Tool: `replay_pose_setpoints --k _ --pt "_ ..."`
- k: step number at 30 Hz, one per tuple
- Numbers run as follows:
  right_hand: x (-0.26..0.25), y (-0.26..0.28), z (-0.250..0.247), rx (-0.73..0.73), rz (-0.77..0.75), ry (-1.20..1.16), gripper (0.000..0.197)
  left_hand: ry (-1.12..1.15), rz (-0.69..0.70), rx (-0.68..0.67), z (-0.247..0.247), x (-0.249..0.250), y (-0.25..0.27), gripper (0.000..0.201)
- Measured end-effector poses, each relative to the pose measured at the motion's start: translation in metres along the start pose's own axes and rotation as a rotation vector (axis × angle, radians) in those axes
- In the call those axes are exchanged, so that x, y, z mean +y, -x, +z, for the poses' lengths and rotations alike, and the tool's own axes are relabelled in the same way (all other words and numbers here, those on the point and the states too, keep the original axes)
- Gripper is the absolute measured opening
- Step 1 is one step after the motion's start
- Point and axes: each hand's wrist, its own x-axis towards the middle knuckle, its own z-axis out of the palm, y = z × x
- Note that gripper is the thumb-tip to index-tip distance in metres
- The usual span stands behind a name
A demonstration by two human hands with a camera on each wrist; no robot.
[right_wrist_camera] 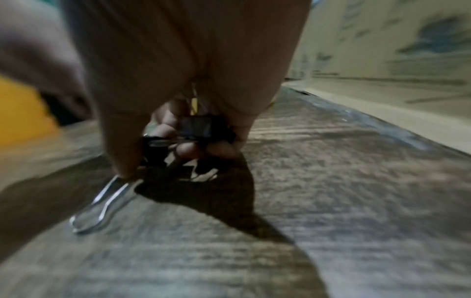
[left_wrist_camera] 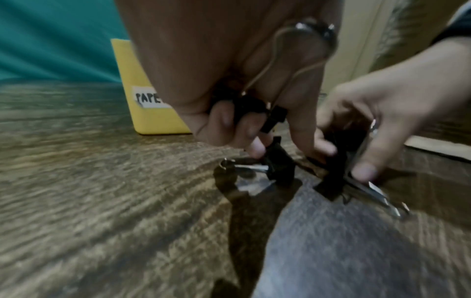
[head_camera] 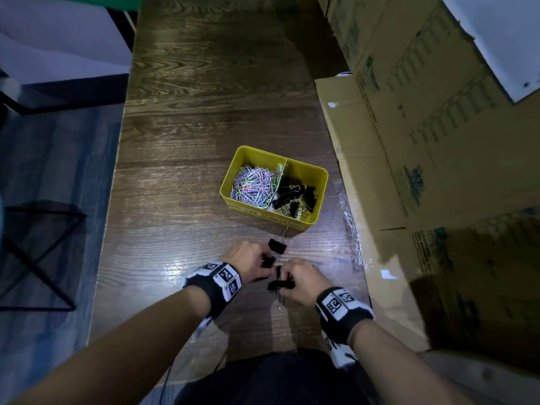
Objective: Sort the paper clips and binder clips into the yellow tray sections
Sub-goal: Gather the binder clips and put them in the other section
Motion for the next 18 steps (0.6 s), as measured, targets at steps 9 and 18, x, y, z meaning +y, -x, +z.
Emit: replay_pose_setpoints --k 9,18 --pt "0.017 0.017 -0.059 0.093 0.083 -0.802 0.026 -0.121 0.035 0.057 0.02 -0.009 0.006 0.044" --pt "-0.001 0.018 -0.113 0.284 -0.021 -1.062 0.034 1.194 -0.387 0.177 -0.008 -0.025 0.002 0.03"
